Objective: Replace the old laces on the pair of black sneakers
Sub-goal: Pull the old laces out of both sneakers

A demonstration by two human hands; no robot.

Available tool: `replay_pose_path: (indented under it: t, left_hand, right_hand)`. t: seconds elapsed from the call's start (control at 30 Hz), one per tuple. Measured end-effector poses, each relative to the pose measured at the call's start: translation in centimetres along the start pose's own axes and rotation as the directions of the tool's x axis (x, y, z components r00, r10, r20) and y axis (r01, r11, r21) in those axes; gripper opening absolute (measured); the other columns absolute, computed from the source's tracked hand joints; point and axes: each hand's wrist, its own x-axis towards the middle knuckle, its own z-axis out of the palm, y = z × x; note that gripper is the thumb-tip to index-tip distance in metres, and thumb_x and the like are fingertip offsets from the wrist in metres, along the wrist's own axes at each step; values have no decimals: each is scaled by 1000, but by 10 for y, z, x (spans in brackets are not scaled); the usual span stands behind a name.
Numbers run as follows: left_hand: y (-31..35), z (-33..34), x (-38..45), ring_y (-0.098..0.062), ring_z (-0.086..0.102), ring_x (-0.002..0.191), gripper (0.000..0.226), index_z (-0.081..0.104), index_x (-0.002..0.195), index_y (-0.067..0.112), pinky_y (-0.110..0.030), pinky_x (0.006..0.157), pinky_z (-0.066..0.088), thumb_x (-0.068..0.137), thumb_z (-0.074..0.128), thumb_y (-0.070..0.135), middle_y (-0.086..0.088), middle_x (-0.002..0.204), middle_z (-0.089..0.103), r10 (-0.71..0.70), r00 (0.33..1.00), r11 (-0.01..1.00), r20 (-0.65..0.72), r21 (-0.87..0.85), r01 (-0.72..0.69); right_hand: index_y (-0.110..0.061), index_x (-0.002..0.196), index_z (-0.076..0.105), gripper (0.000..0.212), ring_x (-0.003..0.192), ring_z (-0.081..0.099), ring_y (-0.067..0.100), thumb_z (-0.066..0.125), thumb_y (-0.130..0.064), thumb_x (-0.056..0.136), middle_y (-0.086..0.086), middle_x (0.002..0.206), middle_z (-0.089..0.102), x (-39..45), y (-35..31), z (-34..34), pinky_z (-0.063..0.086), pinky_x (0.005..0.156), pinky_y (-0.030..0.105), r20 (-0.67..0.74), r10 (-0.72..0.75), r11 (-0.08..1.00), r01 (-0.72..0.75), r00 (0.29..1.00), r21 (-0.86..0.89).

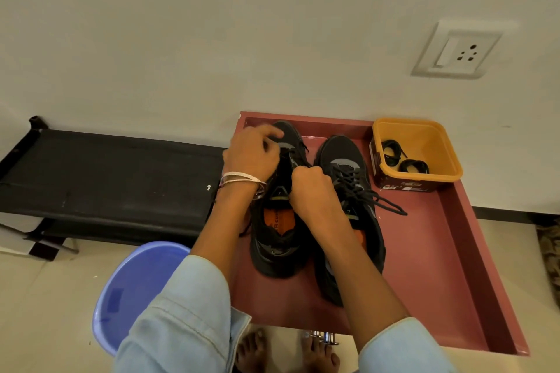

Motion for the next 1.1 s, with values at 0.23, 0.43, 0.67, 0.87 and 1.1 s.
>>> replay_pose_path:
  t: [0.23, 0.43, 0.67, 0.87, 1.1]
  left_hand:
    - [-1, 25, 4, -27, 61, 95, 23, 72, 105, 17, -37, 81, 52, 87, 62, 28, -9, 106, 63, -1, 994, 920, 114, 389, -44]
    - [8, 11, -3, -28, 59, 97, 24, 70, 100, 8, -33, 76, 43, 95, 49, 19, -10, 107, 61, -87, 994, 974, -62, 203, 98]
    - [-3, -18, 6, -11, 58, 46, 18, 62, 91, 9, -27, 50, 55, 92, 45, 11, -10, 73, 63, -685, 716, 576, -136, -702, 418]
    - [5, -7, 1, -8, 53, 62, 32, 64, 110, 27, -24, 70, 50, 84, 57, 9, 6, 67, 56, -156, 980, 966, -124, -228, 125]
    - [4, 19, -2, -27, 54, 107, 25, 70, 111, 20, -33, 88, 44, 88, 62, 24, -9, 120, 54, -82, 993, 973, 88, 221, 61]
  right_hand:
    - [0, 110, 53, 17, 98, 56, 39, 45, -2, 95, 22, 113, 53, 1, 2, 1, 38, 69, 35, 12, 19, 1000, -19, 1000, 3]
    - [1, 106, 54, 15, 94, 58, 38, 45, 1, 93, 22, 110, 54, 0, 0, 4, 38, 66, 34, -25, 21, 1000, -21, 999, -6]
    - [0, 101, 54, 10, 90, 58, 37, 49, 1, 94, 21, 106, 55, 0, -1, 5, 39, 64, 34, -38, 17, 1000, -17, 999, -13]
    - [0, 104, 55, 13, 91, 59, 37, 48, 2, 93, 21, 108, 55, 0, -1, 3, 39, 64, 34, -28, 21, 1000, -21, 999, -14]
    - [-1, 111, 53, 18, 97, 58, 37, 47, -1, 94, 22, 113, 53, 2, 1, 4, 39, 68, 35, -12, 28, 1000, -28, 1000, 0]
